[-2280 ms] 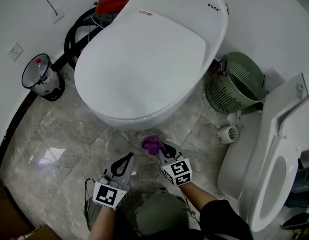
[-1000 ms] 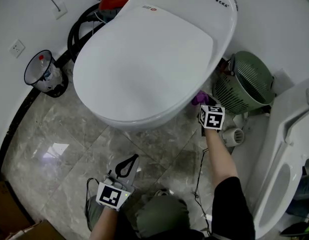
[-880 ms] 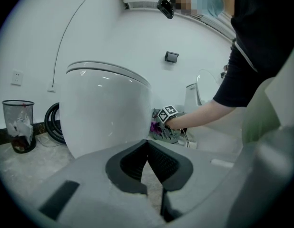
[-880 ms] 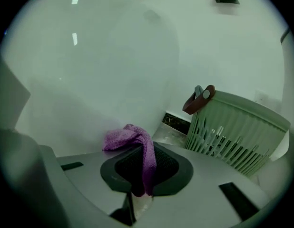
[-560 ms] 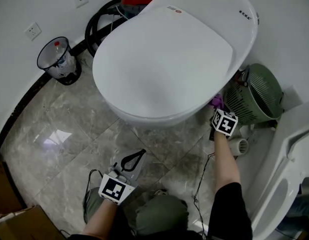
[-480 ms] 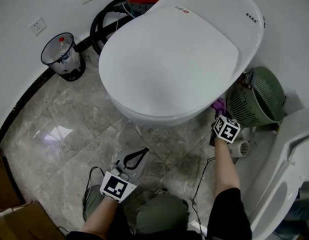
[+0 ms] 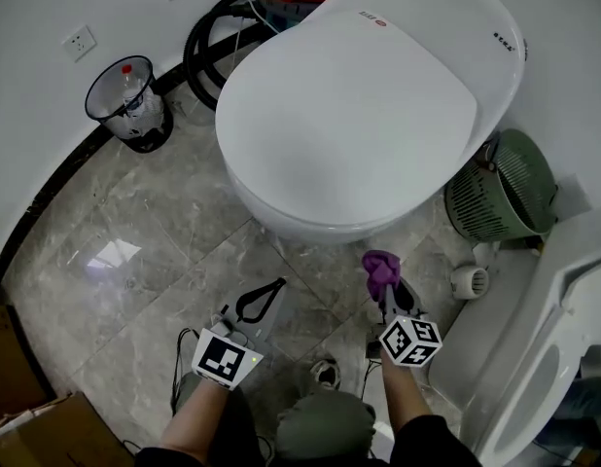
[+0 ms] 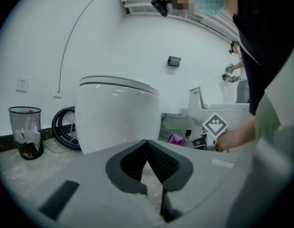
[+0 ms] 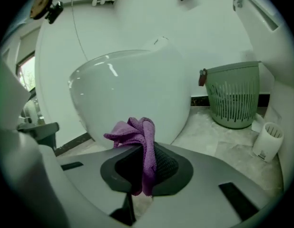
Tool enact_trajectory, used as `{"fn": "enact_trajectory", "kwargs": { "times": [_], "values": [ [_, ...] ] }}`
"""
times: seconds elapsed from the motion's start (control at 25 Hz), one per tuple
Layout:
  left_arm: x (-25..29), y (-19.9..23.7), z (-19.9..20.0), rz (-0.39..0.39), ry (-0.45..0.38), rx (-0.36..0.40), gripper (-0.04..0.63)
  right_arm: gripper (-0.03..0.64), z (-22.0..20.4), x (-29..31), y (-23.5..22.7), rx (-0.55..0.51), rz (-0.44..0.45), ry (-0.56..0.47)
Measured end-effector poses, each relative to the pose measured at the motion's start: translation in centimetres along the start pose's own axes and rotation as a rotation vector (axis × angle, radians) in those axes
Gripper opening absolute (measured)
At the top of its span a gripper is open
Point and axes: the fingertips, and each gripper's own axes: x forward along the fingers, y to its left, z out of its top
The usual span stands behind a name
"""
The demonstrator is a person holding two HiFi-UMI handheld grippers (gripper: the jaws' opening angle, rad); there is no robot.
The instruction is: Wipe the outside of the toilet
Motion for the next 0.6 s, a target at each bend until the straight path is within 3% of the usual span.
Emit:
{"fn": "enact_trajectory", "kwargs": {
  "times": [0.32,0.6],
  "values": [
    [-4.6,3.1,1.0,0.017,0.028,0.015,0.005,0.040,-1.4,-3.1,12.1,-0.060,0.177,0.002],
    [-11.2,5.5,5.4,0.078,0.016,0.027,0.005,0.040,3.8,-7.6,21.0,-0.047,0.288,-0.049]
  ]
}}
